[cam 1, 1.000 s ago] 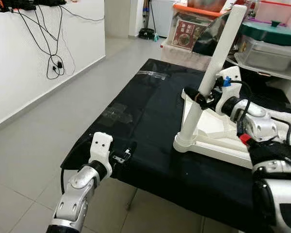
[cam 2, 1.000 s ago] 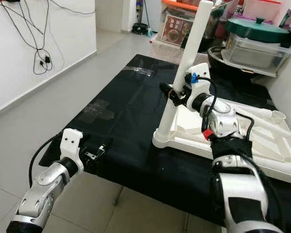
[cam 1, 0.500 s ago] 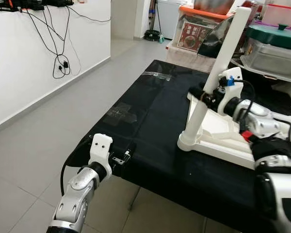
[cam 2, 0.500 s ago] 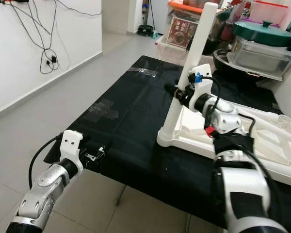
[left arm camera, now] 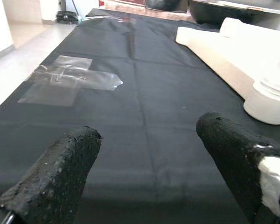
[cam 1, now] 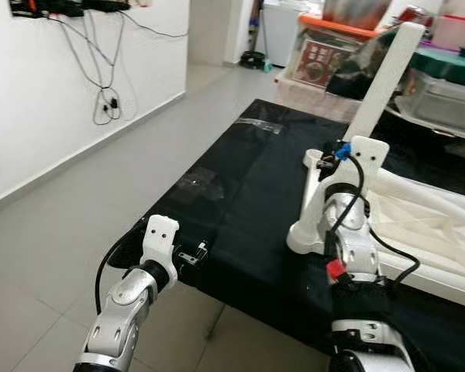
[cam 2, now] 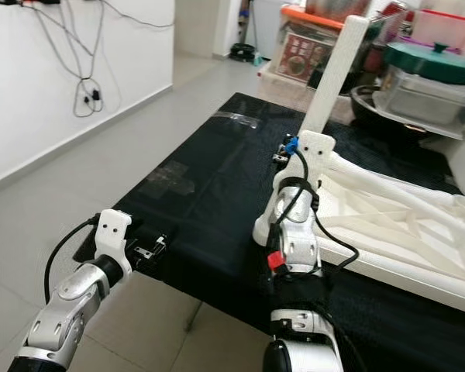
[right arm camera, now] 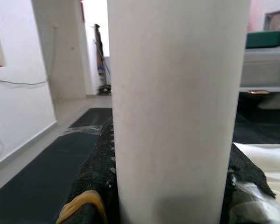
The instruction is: Building children table
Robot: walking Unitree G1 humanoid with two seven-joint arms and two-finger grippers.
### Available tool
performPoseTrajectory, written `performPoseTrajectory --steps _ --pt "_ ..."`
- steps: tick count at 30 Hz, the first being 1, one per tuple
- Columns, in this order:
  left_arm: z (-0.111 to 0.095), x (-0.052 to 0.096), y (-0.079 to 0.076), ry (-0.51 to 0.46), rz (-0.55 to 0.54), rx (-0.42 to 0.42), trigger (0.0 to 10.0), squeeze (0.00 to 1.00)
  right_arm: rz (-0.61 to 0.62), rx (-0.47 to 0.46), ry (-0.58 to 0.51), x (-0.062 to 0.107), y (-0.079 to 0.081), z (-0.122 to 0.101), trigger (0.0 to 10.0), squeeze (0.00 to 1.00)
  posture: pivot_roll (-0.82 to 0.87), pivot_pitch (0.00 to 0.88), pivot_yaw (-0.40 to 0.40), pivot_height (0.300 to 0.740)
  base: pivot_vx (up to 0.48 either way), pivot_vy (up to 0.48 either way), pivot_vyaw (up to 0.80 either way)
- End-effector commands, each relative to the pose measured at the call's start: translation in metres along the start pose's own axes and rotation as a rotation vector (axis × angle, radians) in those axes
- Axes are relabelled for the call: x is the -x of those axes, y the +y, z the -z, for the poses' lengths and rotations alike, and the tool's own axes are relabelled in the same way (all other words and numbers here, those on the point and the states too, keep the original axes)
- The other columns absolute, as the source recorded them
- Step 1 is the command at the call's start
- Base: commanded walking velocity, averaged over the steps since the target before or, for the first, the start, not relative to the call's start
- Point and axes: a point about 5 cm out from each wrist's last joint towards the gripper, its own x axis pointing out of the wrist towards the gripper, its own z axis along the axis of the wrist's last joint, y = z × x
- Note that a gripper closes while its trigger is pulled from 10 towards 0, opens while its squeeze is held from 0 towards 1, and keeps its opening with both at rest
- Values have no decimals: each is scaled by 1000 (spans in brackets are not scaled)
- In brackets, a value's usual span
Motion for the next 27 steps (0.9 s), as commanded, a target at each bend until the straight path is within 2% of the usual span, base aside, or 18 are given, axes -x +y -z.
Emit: performPoseTrajectory --steps 1,3,4,5,6,11,12,14,15,17,18,20,22,23,27 --pt "4 -1 -3 18 10 0 10000 0 24 4 95 3 -2 18 0 0 2 0 -150 740 0 0 0" --pt "4 -1 -4 18 9 2 10000 0 22 -10 90 4 4 13 0 0 -2 0 -149 740 0 0 0" --pt "5 -1 -4 19 8 3 10000 0 -14 -26 59 3 10 6 10000 0 -3 0 -150 740 0 0 0" --pt "5 -1 -3 19 7 3 10000 0 -39 -35 36 2 13 2 10000 0 -3 0 -150 740 0 0 0" --pt "6 -1 -4 21 6 4 10000 0 -62 -49 18 4 14 -2 10000 1000 -4 0 -151 740 0 0 0" --pt "7 -1 -4 23 6 7 10000 0 -87 -64 8 4 13 -9 10000 1000 -4 0 -151 740 0 0 0" --pt "7 -1 -5 23 7 7 10000 0 -158 -76 -26 1 14 -15 10000 0 -5 0 -147 740 0 0 0" --pt "7 -2 -5 24 9 6 10000 0 -395 -79 -103 -6 17 -22 10000 0 -3 0 -146 740 0 0 0" --pt "7 -2 -5 24 9 6 10000 0 -395 -79 -103 -6 17 -22 10000 0 -3 0 -146 740 0 0 0" --pt "6 -2 -4 23 12 2 10000 0 -543 -100 -97 -16 11 -23 10000 0 2 0 -148 740 0 0 0" --pt "6 -2 -4 23 12 2 10000 0 -543 -100 -97 -16 11 -23 10000 0 2 0 -148 740 0 0 0" --pt "6 -2 -3 23 11 1 10000 0 -648 -98 -59 -23 6 -22 10000 0 5 0 -151 740 0 0 0" --pt "6 -2 -3 23 11 0 10000 0 -683 -91 -45 -25 4 -21 10000 0 5 0 -151 740 0 0 0" --pt "7 -2 -3 26 11 -1 10000 0 -701 -54 -24 -31 0 -18 10000 0 10 0 -153 740 0 0 0" --pt "7 -2 -4 28 12 -3 10000 0 -733 -4 42 -38 -8 -7 9725 0 16 0 -158 740 0 0 0"
